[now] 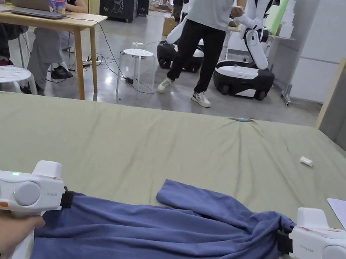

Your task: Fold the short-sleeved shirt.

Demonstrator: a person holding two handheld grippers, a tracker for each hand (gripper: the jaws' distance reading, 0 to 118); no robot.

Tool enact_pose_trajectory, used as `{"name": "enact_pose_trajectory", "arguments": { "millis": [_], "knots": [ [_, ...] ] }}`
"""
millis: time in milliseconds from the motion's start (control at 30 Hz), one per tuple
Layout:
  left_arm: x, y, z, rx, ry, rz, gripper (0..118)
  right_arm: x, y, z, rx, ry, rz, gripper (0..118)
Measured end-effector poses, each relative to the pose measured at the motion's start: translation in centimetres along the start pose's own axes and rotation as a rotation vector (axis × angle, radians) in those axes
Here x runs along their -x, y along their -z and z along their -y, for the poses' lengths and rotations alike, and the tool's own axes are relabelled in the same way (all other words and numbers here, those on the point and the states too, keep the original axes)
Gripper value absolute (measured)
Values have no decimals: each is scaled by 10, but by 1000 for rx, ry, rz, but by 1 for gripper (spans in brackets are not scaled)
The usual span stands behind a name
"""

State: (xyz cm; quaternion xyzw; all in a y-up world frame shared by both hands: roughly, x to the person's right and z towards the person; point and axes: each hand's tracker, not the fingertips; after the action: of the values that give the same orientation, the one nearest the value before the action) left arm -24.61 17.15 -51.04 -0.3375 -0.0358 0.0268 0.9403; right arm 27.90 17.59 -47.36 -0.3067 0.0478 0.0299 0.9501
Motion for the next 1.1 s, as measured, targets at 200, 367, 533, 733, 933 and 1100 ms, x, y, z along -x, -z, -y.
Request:
{"name": "enact_pose_trajectory", "arguments": {
  "millis": [200,367,533,733,933,1100],
  "knots": [
    [12,-35,-50,-130,-123,73,1,37,-30,-61,-276,-37,-42,8],
    [14,-77,-107,-270,-90,50,1,67,-47,-130,-401,-20,-57,8],
    [9,-107,-165,-383,-58,9,1,97,-39,-200,-472,-86,38,8],
    [5,-125,-234,-481,-32,-58,1,124,-43,-281,-521,-88,39,8],
    [12,-135,-300,-550,-31,-106,1,133,-48,-349,-579,-116,85,8],
    [15,-131,-329,-600,2,-137,1,135,-48,-382,-592,-99,94,8]
  ]
}}
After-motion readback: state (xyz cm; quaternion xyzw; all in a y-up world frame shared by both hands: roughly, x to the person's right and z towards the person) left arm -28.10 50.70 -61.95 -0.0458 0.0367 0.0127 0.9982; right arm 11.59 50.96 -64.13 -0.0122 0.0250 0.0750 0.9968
